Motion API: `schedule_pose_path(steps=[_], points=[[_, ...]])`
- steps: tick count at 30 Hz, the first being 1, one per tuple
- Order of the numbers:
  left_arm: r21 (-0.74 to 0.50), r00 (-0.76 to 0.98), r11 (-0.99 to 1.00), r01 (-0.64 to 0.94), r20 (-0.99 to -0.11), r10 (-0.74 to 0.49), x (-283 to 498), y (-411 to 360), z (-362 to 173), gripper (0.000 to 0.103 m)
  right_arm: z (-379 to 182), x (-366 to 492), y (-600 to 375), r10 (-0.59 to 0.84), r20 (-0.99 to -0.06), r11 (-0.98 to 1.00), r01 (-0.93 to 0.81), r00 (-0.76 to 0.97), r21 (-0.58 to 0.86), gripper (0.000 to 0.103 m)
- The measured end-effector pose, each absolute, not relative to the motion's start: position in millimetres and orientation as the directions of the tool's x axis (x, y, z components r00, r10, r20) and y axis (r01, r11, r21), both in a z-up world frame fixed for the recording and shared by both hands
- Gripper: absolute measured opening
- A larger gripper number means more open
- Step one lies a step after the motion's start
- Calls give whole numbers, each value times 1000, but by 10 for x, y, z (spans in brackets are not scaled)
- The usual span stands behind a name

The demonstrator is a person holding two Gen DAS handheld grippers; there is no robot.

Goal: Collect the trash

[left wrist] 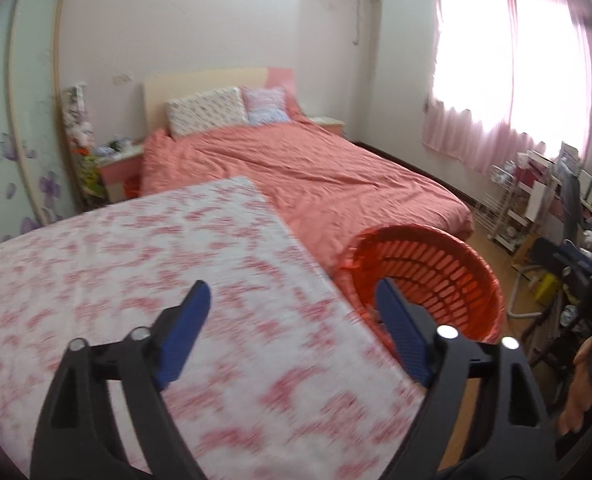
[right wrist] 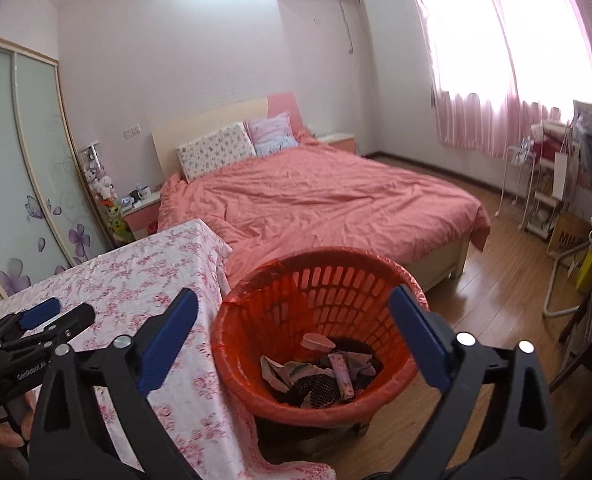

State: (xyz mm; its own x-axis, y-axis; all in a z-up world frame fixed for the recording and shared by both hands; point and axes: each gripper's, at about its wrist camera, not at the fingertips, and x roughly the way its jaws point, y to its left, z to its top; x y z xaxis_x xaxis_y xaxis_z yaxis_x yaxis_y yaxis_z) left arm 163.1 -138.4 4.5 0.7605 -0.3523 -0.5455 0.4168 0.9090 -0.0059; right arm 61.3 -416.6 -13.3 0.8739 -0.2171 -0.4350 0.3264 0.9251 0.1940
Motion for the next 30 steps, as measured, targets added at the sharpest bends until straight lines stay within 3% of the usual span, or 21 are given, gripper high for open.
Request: schedule_pose_path(steps=[4,11,23,30], points=[[43,836,944,328,-478,-268,1268,-973,121,99,-40,410,-3904,-238,-412,926,333,879,176,101],[113,912,977,184,-390,-126,675,-489,145,99,-40,97,-3461,-336,-408,916,396,849,71,101],[27,901,997,73,-431,-54,139,-6,-24,99,-92,-305,-2909,-453,-349,879,476,820,-22,101],[20,893,999,48,-448,-34,55,71,-43,99,-138,-284,-2906,-416,-433,884,467,800,12,101]])
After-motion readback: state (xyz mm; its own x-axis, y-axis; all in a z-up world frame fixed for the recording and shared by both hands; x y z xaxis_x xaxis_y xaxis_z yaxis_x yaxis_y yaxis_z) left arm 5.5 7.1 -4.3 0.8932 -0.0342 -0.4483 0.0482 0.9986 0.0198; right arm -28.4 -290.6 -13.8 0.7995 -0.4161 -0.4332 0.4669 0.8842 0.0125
